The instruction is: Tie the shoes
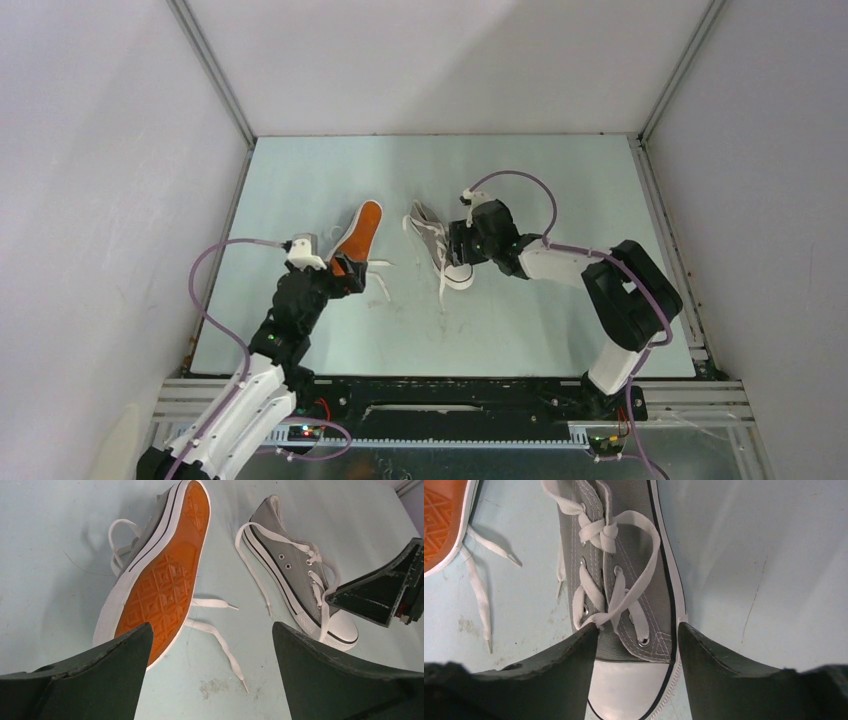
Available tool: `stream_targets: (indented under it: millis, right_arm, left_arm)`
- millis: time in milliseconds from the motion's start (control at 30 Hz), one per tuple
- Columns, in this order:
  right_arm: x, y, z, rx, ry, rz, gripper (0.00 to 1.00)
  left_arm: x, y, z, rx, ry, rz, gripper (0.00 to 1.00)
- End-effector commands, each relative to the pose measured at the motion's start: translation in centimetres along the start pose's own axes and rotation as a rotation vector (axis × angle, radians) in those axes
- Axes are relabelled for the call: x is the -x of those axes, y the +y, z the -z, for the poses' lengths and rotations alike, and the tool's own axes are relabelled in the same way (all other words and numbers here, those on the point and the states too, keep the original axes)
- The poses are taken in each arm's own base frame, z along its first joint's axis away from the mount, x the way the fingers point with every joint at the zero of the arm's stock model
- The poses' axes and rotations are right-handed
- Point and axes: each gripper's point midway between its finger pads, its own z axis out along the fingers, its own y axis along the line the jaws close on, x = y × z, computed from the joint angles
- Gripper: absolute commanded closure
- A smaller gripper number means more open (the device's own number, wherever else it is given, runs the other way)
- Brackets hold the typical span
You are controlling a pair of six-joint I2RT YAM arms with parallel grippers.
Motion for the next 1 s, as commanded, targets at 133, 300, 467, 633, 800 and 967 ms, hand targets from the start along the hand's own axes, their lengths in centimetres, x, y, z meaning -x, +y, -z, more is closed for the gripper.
stream_targets:
  millis: [133,300,467,633,800,967]
  right_arm:
    - [0.2,1.7,-1.3,0.044,0.057,0.011,0.55]
    - [0.3,3.0,-0.9,0.049,0.050,0.061,0.91]
    - [0.7,3.0,0.6,-0.056,-0.016,0.113,1.00]
    - [-0.7,3.9,3.3,-0.094,-0.031,0.138,1.00]
    - [-2.1,5.5,5.6,-0.049,-0.049,0.146,0.93]
    - [-2.9,4.8,6.9,-0.063,-0.025,0.099,0.40]
  left_arm:
    - [0.8,-2.4,-0.3,-0.096,-0.009,-0.034,0.04]
    - [-0.3,-3.8,-0.7,-0.160,0.047,-0.044,0.05]
    - [-1.4,-5.7,-1.2,-0.226,0.119,0.001,0.08]
    - [-1.0,-7.7,-2.4,-0.225,0.207,0.037,0.08]
    - [-1.0,-10.0,-4.1,-0.233,0.277,0.029,0.02]
    - [-0.8,-12.3,-6.7,-0.259,0.351,-0.004,0.02]
